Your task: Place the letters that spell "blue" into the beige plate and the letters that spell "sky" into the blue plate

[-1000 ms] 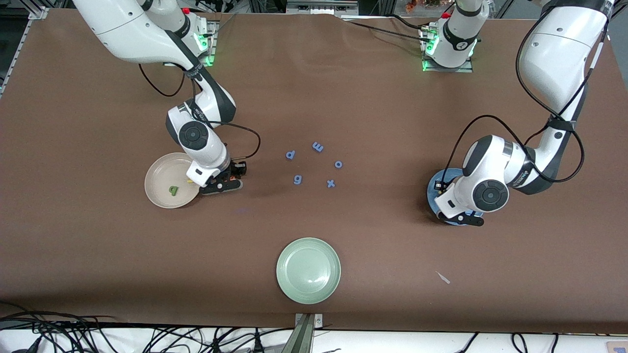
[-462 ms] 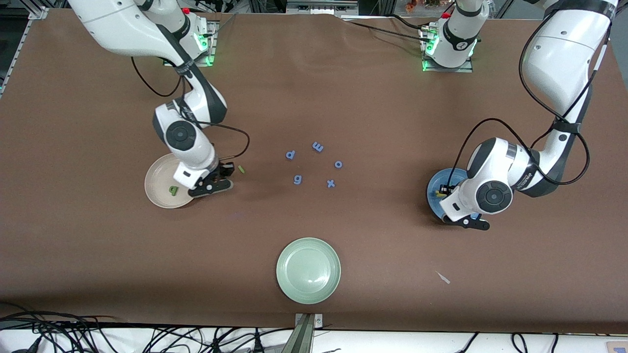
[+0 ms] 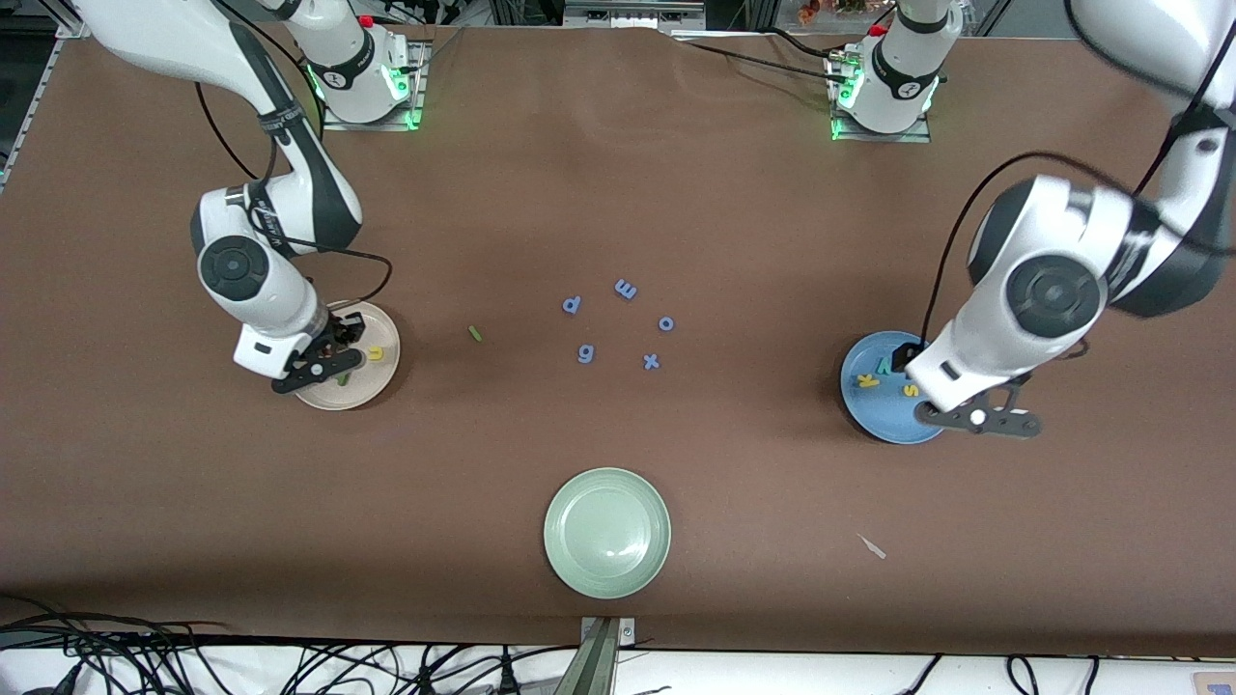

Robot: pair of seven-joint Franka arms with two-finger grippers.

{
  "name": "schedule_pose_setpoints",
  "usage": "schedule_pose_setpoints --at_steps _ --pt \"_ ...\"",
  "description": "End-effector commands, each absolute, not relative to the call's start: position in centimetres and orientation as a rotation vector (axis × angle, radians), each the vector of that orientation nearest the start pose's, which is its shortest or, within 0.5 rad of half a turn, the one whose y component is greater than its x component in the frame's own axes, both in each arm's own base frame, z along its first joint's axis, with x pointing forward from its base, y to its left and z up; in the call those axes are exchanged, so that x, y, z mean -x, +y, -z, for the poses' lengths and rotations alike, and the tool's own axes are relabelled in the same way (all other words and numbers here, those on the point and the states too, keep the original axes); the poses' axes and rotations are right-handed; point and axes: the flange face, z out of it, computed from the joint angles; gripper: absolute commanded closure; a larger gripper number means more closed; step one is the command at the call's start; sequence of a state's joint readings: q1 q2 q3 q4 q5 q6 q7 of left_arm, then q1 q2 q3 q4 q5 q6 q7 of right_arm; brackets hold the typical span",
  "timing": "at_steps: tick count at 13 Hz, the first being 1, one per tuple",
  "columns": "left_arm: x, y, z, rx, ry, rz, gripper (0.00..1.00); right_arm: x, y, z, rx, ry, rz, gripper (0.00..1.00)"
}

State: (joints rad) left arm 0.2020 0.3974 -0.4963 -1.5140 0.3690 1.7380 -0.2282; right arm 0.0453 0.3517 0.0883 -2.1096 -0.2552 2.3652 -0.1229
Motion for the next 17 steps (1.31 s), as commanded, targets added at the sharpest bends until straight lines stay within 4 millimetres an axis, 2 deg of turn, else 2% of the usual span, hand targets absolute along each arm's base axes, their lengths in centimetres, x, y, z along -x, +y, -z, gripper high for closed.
schedule_pose_setpoints --at_steps 1,2,3,4,5,6,7,8,10,11,13,15,17 --pt "-64.0 -11.9 -51.8 2.993 0.155 -0.087 0.0 -53.0 5.9 -22.6 3.186 -0.689 -0.13 0.52" --pt "-64.2 -11.7 -53.4 3.018 0.162 -0.062 0.0 -53.0 6.0 -22.6 3.192 -0.634 -0.127 0.35" --pt "-63.8 -11.4 -55.1 3.045 0.199 -0.034 0.0 -53.0 6.5 -22.7 3.194 -0.595 -0.12 0.29" --pt "-62.8 -9.9 -56.9 3.044 0.199 -0.01 0.0 -53.2 8.1 -23.1 3.191 -0.582 -0.095 0.29" --pt "-61.8 -8.8 -58.0 3.054 0.175 -0.003 0.0 -53.4 11.4 -23.9 3.182 -0.528 -0.065 0.29" --pt "-61.2 -7.4 -58.6 3.097 0.134 -0.01 0.0 -53.7 13.9 -24.6 3.189 -0.424 -0.06 0.29" --pt "-60.6 -6.8 -58.7 3.117 0.13 -0.017 0.0 -53.9 16.3 -24.8 3.188 -0.355 -0.067 0.29" --pt "-59.7 -7.1 -58.1 3.103 0.155 -0.031 0.0 -53.9 18.7 -24.9 3.176 -0.317 -0.061 0.29" --pt "-57.9 -5.9 -57.6 3.093 0.116 0.063 0.0 -53.8 21.3 -24.4 3.156 -0.265 -0.054 0.29" --pt "-57.1 -4.3 -57.0 3.098 0.08 0.101 0.0 -53.5 22.5 -23.8 3.142 -0.294 -0.061 0.29" --pt "-56.6 -4.9 -56.9 3.103 0.077 0.102 0.0 -53.0 25.0 -22.6 3.09 -0.376 0.002 0.29" --pt "-56.5 -4.6 -57.0 3.125 0.056 0.098 0.0 -52.4 26.4 -21.9 3.063 -0.519 0.051 0.29" --pt "-56.6 -4.6 -57.4 3.128 0.055 0.107 0.0 -52.0 26.6 -21.2 3.067 -0.651 0.067 0.29"
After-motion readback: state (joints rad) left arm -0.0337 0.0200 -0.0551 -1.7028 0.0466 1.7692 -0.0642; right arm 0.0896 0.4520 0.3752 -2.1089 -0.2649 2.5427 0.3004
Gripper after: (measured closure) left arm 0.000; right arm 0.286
